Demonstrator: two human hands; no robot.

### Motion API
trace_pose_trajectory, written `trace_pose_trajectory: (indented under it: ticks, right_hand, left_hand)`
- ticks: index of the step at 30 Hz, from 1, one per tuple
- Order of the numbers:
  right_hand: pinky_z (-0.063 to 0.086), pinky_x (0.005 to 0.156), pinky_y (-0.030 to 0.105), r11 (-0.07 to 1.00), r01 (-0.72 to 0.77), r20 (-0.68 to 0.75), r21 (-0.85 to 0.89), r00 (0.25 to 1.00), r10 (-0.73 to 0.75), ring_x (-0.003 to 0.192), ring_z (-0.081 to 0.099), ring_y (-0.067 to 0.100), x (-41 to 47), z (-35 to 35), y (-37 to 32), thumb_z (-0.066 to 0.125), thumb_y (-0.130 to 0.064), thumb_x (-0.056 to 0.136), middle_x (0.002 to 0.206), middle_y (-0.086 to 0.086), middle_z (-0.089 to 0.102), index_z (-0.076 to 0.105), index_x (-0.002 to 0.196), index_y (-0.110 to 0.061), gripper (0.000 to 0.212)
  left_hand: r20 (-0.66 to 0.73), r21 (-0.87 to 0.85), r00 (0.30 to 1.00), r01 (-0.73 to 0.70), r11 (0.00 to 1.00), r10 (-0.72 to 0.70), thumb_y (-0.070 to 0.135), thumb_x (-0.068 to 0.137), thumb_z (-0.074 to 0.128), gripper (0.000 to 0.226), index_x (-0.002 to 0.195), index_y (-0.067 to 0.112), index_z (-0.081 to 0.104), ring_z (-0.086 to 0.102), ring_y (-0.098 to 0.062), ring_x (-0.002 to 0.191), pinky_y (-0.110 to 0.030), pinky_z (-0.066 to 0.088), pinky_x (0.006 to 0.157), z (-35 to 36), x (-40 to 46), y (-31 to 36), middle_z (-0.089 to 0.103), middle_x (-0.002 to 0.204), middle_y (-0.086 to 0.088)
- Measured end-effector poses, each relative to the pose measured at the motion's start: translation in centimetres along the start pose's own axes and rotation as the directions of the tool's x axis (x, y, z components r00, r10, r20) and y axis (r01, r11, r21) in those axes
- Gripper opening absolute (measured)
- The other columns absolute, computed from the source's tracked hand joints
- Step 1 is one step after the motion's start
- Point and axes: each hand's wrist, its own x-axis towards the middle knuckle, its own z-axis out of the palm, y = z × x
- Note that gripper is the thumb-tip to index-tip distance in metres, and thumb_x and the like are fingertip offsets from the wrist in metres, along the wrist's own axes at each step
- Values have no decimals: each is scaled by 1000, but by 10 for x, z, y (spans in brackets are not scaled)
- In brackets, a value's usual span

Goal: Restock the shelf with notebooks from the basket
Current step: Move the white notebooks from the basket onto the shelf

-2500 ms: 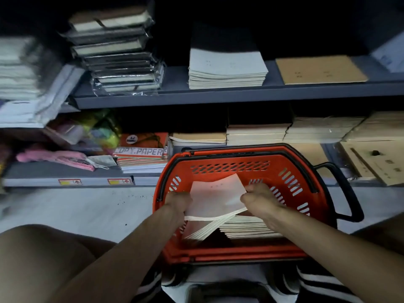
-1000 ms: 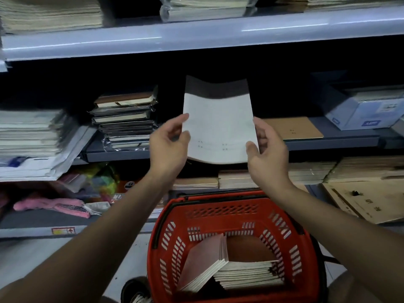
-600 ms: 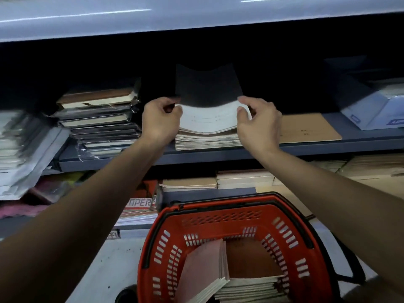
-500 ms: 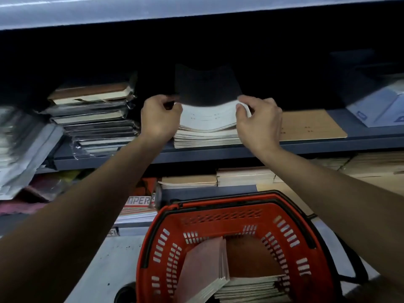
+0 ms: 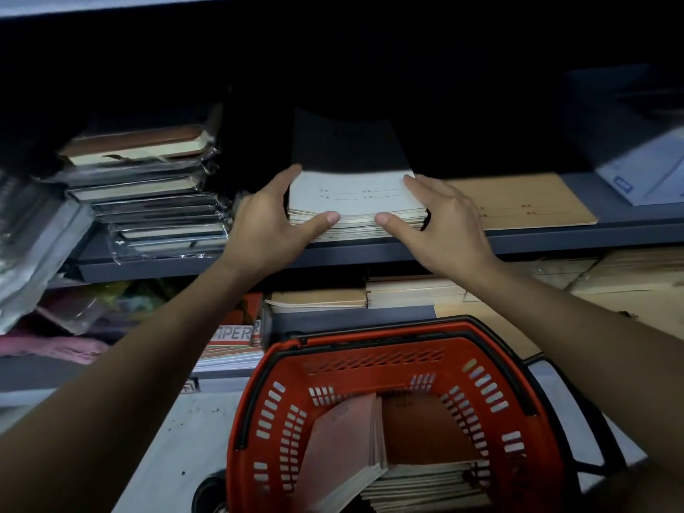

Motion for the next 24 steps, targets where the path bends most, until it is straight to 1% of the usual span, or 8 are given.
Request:
trace_pose_trajectory:
  ticks: [3, 7, 9, 13, 16, 20, 22, 24]
  right_hand:
    - [31, 124, 37, 1000, 9, 9, -9, 1000, -9, 149, 40, 26, -2, -2, -3, 63, -71, 87, 160, 10, 45, 49, 153, -11, 91]
    - [38, 120, 41, 996, 53, 17, -78, 999, -51, 143, 48, 33, -2, -4, -5, 61, -69, 88, 156, 17, 48, 52, 150, -5, 89]
    - [38, 120, 41, 994, 51, 33, -97, 998, -48, 143, 47, 33, -2, -4, -5, 59, -69, 90, 156, 17, 47, 51, 151, -6, 88]
    - [36, 121, 43, 989, 61, 71, -132, 996, -52, 146, 43, 33, -2, -6, -7, 54, -70, 92, 158, 17, 46, 46, 154, -6, 89]
    - [40, 117, 45, 988, 64, 78, -140, 996, -54, 142, 46, 35, -5, -10, -10, 55, -65, 96, 153, 17, 51, 43, 153, -4, 84]
    - [50, 104, 45, 992, 36, 54, -122, 998, -30, 127, 56, 29, -15, -15, -12, 46, -72, 95, 137, 8, 62, 44, 150, -17, 79]
    - [53, 97, 44, 995, 31, 45, -90, 999, -27, 120, 58, 26, -24, -15, -12, 41, -75, 93, 132, 3, 64, 44, 149, -21, 78]
    - [52, 98, 42, 996, 25, 41, -84, 999, -22, 121, 57, 25, -36, -16, -12, 44, -70, 94, 132, 3, 63, 43, 150, -21, 75]
  left_hand:
    - [-29, 57, 999, -23, 998, 24, 70, 81, 69, 96, 157, 20, 39, 56, -25, 133, -38, 48, 109, 2, -1, -2, 63, 142, -4]
    - [-42, 221, 992, -106, 969, 118, 82, 83, 47, 97, 156, 21, 32, 68, -33, 92, -45, 56, 77, 2, -5, -4, 74, 102, -13]
    - [-56, 275, 989, -117, 954, 138, 82, 84, 43, 98, 157, 19, 30, 67, -35, 81, -43, 55, 70, 2, -7, -3, 72, 89, -15]
    - [-58, 284, 989, -112, 952, 134, 76, 89, 48, 93, 159, 19, 26, 68, -37, 93, -43, 54, 75, 3, -12, 0, 72, 104, -18]
    - [-69, 250, 989, -106, 962, 128, 66, 94, 55, 86, 160, 20, 26, 67, -34, 105, -43, 53, 83, 0, -19, 4, 71, 117, -15]
    - [-94, 238, 983, -132, 962, 158, 52, 99, 56, 69, 155, 17, 34, 68, -27, 94, -42, 56, 79, -6, -31, 3, 70, 104, -6]
    - [-89, 217, 981, -150, 965, 173, 51, 99, 55, 65, 153, 21, 35, 68, -25, 96, -45, 58, 79, -9, -38, 2, 71, 110, -3]
    - [-89, 208, 980, -154, 966, 175, 50, 98, 56, 62, 151, 26, 35, 69, -24, 98, -46, 58, 79, -12, -48, 3, 70, 118, -1]
